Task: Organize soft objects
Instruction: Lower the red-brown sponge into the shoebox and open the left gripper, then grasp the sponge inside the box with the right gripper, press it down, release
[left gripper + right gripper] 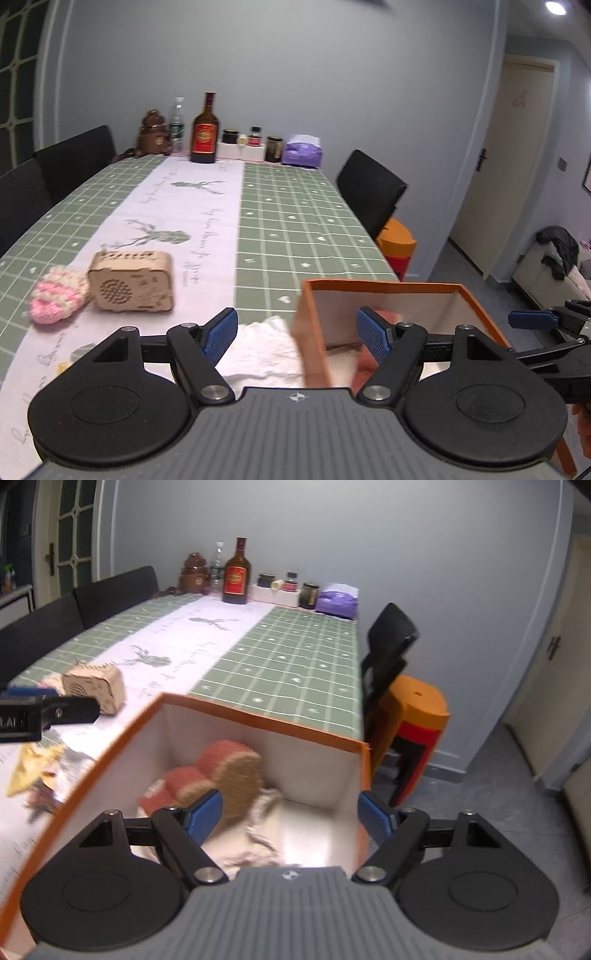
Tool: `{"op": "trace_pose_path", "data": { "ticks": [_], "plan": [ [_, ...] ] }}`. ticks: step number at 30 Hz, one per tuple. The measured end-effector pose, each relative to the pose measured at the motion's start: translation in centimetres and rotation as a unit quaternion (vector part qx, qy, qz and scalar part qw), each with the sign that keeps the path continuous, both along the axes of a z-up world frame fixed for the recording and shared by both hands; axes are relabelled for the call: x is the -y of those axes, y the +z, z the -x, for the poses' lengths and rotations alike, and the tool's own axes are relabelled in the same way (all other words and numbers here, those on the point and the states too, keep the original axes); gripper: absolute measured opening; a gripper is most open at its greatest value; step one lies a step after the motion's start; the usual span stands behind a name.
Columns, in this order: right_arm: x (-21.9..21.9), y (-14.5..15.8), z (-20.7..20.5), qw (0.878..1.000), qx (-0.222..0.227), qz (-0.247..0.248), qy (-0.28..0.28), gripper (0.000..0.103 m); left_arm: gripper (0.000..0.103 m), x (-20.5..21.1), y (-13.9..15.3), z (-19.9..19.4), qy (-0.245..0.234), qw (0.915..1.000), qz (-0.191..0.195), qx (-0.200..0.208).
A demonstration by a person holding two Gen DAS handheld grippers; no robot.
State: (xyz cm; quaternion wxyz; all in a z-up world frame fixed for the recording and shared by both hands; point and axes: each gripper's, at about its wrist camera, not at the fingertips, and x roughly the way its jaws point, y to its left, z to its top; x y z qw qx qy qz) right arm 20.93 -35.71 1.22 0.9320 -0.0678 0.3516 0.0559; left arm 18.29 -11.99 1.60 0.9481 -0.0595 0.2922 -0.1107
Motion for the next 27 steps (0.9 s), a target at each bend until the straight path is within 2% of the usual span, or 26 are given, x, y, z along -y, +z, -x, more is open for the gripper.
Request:
{"op": "trace_pose_path", "data": {
  "ticks": [1, 3, 4, 6, 7, 9, 11, 13, 18, 21, 26, 27],
  "plan": [
    [-0.4, -0.2, -0.3, 1.000, -0.004, -0.008, 0.005, 0.058, 0.086, -0.6, -0.1, 0.0, 0.005, 1.0000, 0.003, -0.004],
    [-1.3, -0.5, -1.2, 0.999, -0.021, -0.034, 0.015, 0.044, 0.086, -1.7, -0.5, 0.1, 0.008, 0.9998, 0.009, -0.013],
    [-1.5, -0.7, -1.8, 0.998, -0.031, -0.054, 0.015, 0.044, 0.086, -2.1, -0.7, 0.1, 0.010, 0.9997, 0.013, -0.017],
    [-2.1, -1.3, -2.9, 0.995, -0.050, -0.091, 0.001, 0.047, 0.086, -2.9, -1.1, 0.3, 0.017, 0.9993, 0.021, -0.024],
    [-2.5, -1.6, -3.6, 0.993, -0.059, -0.099, -0.019, 0.058, 0.086, -3.2, -1.2, 0.5, 0.019, 0.9992, 0.023, -0.026],
    [-3.1, -2.2, -4.7, 0.990, -0.070, -0.109, -0.060, 0.069, 0.086, -3.4, -1.3, 0.5, 0.017, 0.9993, 0.022, -0.026],
    [-4.1, -2.9, -5.8, 0.989, -0.077, -0.110, -0.066, 0.068, 0.086, -3.7, -1.3, 1.1, 0.017, 0.9994, 0.020, -0.023],
    [-5.5, -3.8, -6.8, 0.991, -0.087, -0.072, -0.066, 0.068, 0.086, -3.9, -1.3, 1.1, 0.018, 0.9993, 0.023, -0.024],
    [-6.0, -5.3, -8.2, 0.986, -0.111, -0.099, -0.081, 0.067, 0.086, -4.0, -1.7, 1.0, 0.014, 0.9990, 0.024, -0.034],
    [-6.0, -5.4, -8.2, 0.986, -0.112, -0.109, -0.061, 0.045, 0.086, -4.1, -1.8, 1.1, 0.013, 0.9990, 0.023, -0.035],
    [-4.7, -5.1, -7.8, 0.980, -0.124, -0.143, -0.064, 0.034, 0.086, -4.3, -2.2, 0.5, 0.015, 0.9988, 0.022, -0.042],
    [-4.2, -4.9, -7.8, 0.977, -0.126, -0.158, -0.067, 0.027, 0.086, -4.3, -2.3, 0.3, 0.018, 0.9987, 0.021, -0.044]
  ]
}}
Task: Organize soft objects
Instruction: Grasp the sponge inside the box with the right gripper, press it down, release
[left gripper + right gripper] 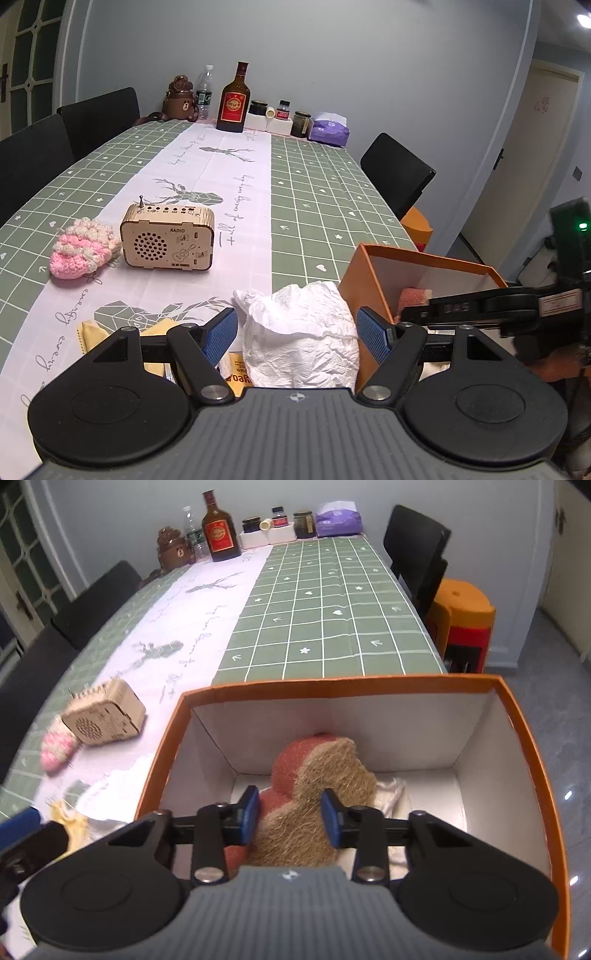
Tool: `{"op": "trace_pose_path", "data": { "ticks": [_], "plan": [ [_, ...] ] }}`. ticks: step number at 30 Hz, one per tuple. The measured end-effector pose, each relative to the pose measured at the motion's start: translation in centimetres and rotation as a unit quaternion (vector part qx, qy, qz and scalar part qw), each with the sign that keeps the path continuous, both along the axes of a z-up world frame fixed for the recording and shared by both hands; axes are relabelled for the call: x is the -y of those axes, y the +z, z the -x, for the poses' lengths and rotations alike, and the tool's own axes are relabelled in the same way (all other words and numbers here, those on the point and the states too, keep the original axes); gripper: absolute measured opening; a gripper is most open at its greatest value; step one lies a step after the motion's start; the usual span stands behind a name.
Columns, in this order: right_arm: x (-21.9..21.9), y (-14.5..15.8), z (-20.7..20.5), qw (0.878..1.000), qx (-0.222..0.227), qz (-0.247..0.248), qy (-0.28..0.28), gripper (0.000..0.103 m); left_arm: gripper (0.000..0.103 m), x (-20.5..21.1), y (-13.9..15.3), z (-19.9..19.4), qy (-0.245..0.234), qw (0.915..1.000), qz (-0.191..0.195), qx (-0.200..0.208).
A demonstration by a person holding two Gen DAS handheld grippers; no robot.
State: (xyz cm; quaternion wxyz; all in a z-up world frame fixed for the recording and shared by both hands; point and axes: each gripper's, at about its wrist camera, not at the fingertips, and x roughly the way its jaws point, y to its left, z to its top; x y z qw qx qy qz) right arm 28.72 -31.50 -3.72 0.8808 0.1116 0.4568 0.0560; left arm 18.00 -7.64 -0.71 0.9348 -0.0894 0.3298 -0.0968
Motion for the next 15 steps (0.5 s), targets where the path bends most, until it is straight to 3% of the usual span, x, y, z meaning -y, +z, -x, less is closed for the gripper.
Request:
{"op": "trace_pose_path", "data": {
  "ticks": [3, 5, 7, 10, 13, 15],
  "plan": [
    [0.9, 0.9, -0.2, 0.999, -0.002, -0.040, -0.003, 0.000, 0.086, 0.0, -0.6, -0.8, 0.015, 0.9998, -0.008, -0.009],
    [1.4, 1.7, -0.3, 0.997, 0.003, -0.072, 0.007, 0.000, 0.086, -0.1, -1.2, -1.3, 0.026, 0.9994, -0.014, -0.018],
    [1.4, 1.8, -0.3, 0.997, 0.005, -0.071, 0.014, 0.000, 0.086, -0.2, -1.7, -1.6, 0.028, 0.9991, -0.015, -0.027],
    [1.3, 0.4, -0.3, 0.999, 0.001, -0.033, 0.024, 0.000, 0.086, -0.3, -2.2, -1.9, 0.029, 0.9988, -0.016, -0.037],
    [1.9, 0.9, -0.1, 1.000, -0.003, -0.012, 0.021, 0.000, 0.086, -0.4, -2.2, -1.9, 0.028, 0.9987, -0.017, -0.038],
    [1.6, 1.3, 0.1, 0.999, -0.001, 0.044, 0.032, 0.000, 0.086, -0.5, -2.1, -1.9, 0.028, 0.9988, -0.017, -0.038]
  ]
}}
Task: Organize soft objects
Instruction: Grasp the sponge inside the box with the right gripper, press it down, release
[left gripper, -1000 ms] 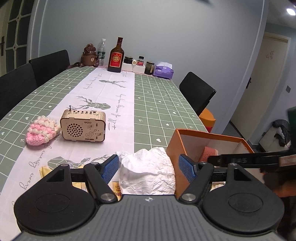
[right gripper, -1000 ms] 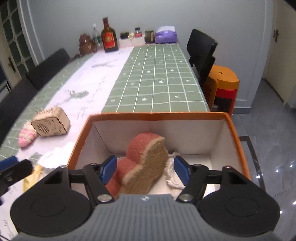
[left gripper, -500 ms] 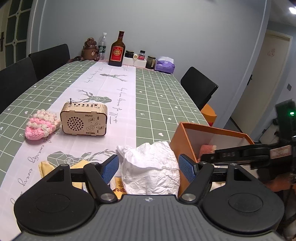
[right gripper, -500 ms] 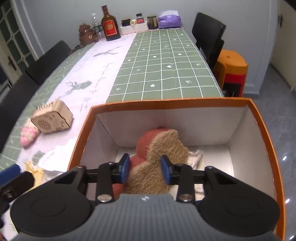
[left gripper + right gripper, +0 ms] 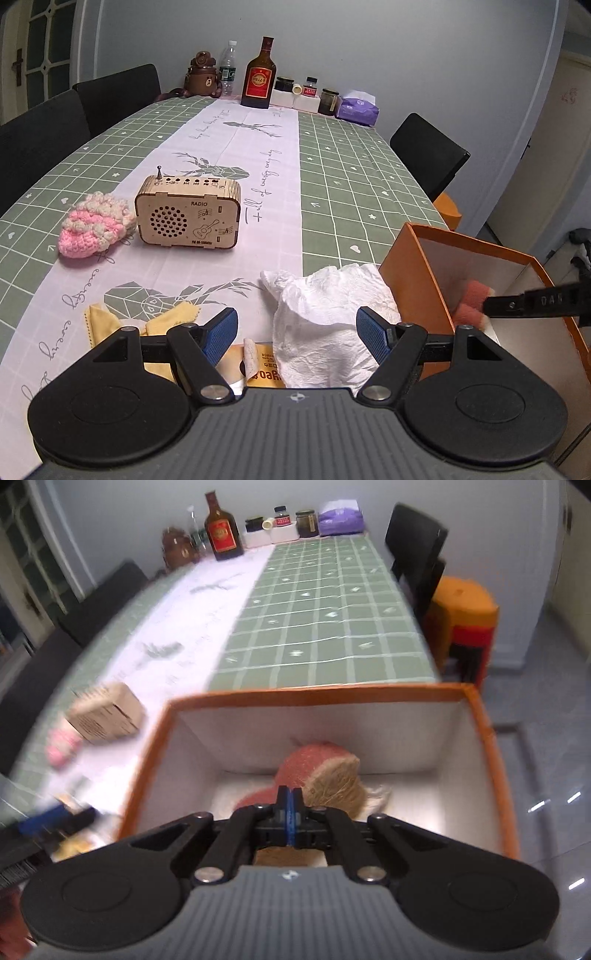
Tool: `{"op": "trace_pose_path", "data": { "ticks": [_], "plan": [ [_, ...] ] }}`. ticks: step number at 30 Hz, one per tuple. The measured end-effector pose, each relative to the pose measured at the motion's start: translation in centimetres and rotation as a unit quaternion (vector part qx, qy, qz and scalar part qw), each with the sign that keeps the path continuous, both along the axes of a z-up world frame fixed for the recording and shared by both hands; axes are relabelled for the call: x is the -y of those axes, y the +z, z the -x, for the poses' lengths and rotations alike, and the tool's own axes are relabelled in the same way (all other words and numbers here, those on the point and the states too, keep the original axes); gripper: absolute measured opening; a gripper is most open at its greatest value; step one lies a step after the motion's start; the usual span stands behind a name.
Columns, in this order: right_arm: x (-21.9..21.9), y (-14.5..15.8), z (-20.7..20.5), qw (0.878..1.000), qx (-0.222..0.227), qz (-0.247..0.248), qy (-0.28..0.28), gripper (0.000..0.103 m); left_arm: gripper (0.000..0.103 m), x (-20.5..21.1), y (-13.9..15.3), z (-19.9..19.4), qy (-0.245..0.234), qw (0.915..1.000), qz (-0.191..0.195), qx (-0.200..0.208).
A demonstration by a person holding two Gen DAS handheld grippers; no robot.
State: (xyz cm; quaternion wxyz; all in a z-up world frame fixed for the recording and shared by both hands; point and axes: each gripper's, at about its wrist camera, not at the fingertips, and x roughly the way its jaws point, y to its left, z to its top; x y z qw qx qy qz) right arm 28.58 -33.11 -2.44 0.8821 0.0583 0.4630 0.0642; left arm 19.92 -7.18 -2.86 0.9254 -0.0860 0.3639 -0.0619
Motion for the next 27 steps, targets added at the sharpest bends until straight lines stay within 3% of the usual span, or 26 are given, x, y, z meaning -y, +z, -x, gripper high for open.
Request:
{"op": "trace_pose_path", "data": {
  "ticks": [3, 7, 12, 17, 19, 26, 27],
  "plan": [
    [-0.1, 0.0, 1.2, 0.997, 0.001, 0.078, 0.017, 0.000, 0.086, -0.2, 0.1, 0.0, -0.002, 1.0000, 0.003, 0.001],
    [0.7, 0.0, 2.7, 0.990, 0.004, 0.139, 0.016, 0.005, 0.086, -0.4, 0.0, -0.1, 0.002, 1.0000, 0.004, 0.000],
    [1.8, -0.5, 2.5, 0.993, -0.002, 0.119, 0.000, 0.006, 0.086, -0.2, -0.1, -0.1, -0.001, 1.0000, 0.003, -0.003],
    [1.3, -3.2, 1.3, 0.980, -0.019, 0.196, 0.006, 0.002, 0.086, -0.2, 0.0, 0.3, -0.003, 1.0000, 0.001, -0.002],
    [1.4, -4.0, 1.1, 0.981, -0.027, 0.192, 0.016, 0.000, 0.086, -0.2, 0.0, 0.3, -0.002, 1.0000, 0.002, -0.002],
    [2.6, -1.3, 2.6, 0.985, 0.001, 0.174, 0.015, 0.003, 0.086, -0.9, 0.3, 0.5, 0.002, 1.0000, -0.003, 0.001],
    [2.6, -0.9, 2.9, 0.985, 0.007, 0.174, 0.012, 0.009, 0.086, -1.0, 0.3, 0.5, 0.002, 1.0000, -0.003, 0.002]
  ]
}}
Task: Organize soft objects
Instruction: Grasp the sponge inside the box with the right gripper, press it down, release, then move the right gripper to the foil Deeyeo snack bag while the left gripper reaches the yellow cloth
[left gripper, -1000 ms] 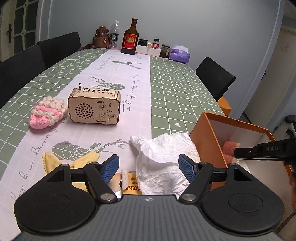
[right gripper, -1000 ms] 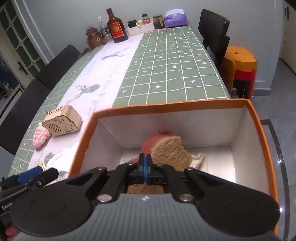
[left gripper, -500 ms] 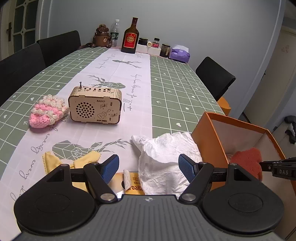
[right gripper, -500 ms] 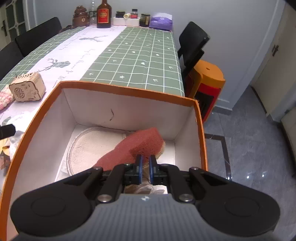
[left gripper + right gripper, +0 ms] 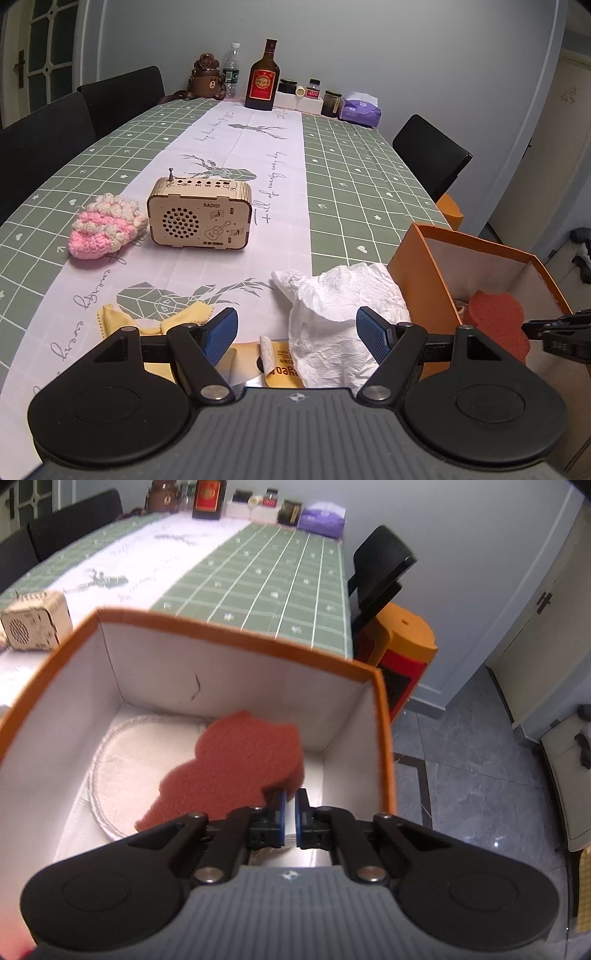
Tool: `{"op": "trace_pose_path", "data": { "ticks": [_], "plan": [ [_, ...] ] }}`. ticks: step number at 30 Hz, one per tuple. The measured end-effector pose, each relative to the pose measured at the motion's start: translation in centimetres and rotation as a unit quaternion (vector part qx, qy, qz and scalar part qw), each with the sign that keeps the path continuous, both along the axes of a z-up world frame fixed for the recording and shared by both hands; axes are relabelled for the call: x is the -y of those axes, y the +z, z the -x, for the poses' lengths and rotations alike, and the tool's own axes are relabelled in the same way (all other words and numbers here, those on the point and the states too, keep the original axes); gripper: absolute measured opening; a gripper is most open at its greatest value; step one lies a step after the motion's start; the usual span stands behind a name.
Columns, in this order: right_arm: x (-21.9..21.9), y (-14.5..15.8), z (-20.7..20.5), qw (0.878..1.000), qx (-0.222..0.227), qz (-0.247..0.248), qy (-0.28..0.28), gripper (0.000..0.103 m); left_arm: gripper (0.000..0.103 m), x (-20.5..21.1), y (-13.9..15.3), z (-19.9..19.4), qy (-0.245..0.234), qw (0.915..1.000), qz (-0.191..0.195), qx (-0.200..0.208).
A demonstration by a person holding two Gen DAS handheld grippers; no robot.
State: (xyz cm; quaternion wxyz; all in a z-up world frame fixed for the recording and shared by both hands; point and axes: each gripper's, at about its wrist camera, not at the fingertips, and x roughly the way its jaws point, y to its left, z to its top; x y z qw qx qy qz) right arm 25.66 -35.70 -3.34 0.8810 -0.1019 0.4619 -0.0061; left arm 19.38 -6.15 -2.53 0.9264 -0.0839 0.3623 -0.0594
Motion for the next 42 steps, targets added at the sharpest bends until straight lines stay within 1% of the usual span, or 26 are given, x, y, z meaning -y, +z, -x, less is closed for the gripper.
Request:
{"op": "trace_pose_path", "data": {
  "ticks": [1, 3, 6, 8, 9, 10, 15, 17, 19, 24, 27, 30, 32, 33, 35, 38, 42],
  "plan": [
    [0.0, 0.4, 0.3, 1.000, 0.007, -0.003, 0.000, 0.017, 0.086, -0.2, 0.1, 0.0, 0.000, 1.0000, 0.000, 0.000],
    [0.1, 1.3, 0.9, 1.000, 0.020, -0.008, 0.000, 0.020, 0.086, -0.5, 0.2, 0.0, 0.002, 1.0000, -0.002, 0.002],
    [0.2, 2.7, 1.8, 0.999, 0.037, -0.017, -0.003, 0.020, 0.086, -1.1, 0.7, 0.4, 0.006, 0.9999, -0.005, 0.010],
    [-0.2, 3.7, 2.2, 0.998, 0.046, -0.032, 0.002, 0.025, 0.086, -1.6, 1.2, 0.7, 0.007, 0.9998, -0.005, 0.016],
    [-0.4, 4.1, 2.4, 0.998, 0.051, -0.038, 0.007, 0.033, 0.086, -1.8, 1.5, 0.8, 0.008, 0.9998, -0.005, 0.019],
    [-0.8, 4.5, 2.6, 0.997, 0.058, -0.044, 0.012, 0.039, 0.086, -2.0, 1.8, 1.0, 0.010, 0.9997, -0.005, 0.023],
    [-3.5, 6.5, 4.4, 0.994, 0.090, -0.054, 0.040, 0.040, 0.086, -3.4, 3.7, 2.0, 0.020, 0.9987, -0.008, 0.047],
    [-4.8, 7.2, 5.1, 0.991, 0.101, -0.062, 0.054, 0.045, 0.086, -3.9, 4.3, 2.7, 0.020, 0.9981, -0.011, 0.057],
    [-6.4, 7.9, 6.0, 0.988, 0.116, -0.066, 0.072, 0.051, 0.086, -4.6, 4.9, 3.4, 0.021, 0.9974, -0.016, 0.067],
    [-11.4, 8.8, 8.0, 0.979, 0.134, -0.065, 0.141, 0.057, 0.086, -6.7, 5.5, 5.0, 0.028, 0.9959, -0.030, 0.080],
    [-14.9, 8.2, 8.4, 0.970, 0.126, -0.045, 0.203, 0.064, 0.087, -8.3, 5.4, 5.6, 0.037, 0.9954, -0.035, 0.081],
    [-18.1, 6.9, 8.5, 0.958, 0.118, -0.016, 0.261, 0.064, 0.087, -10.0, 4.9, 6.0, 0.039, 0.9953, -0.048, 0.074],
    [-19.7, 6.0, 8.8, 0.947, 0.124, 0.004, 0.296, 0.064, 0.088, -11.0, 4.2, 5.9, 0.032, 0.9958, -0.056, 0.065],
    [-20.3, 5.6, 8.9, 0.941, 0.124, 0.008, 0.316, 0.064, 0.088, -11.5, 3.8, 5.9, 0.021, 0.9960, -0.061, 0.062],
    [-21.3, 4.9, 8.8, 0.931, 0.117, 0.015, 0.345, 0.064, 0.089, -12.1, 2.9, 5.7, -0.009, 0.9960, -0.065, 0.061],
    [-22.6, 4.0, 8.5, 0.923, 0.099, 0.041, 0.370, 0.064, 0.089, -12.5, 1.4, 4.8, -0.047, 0.9957, -0.070, 0.037],
    [-23.6, 2.7, 7.3, 0.907, 0.062, 0.060, 0.413, 0.065, 0.089, -12.2, -0.8, 4.0, -0.105, 0.9897, -0.095, 0.017]
  ]
}}
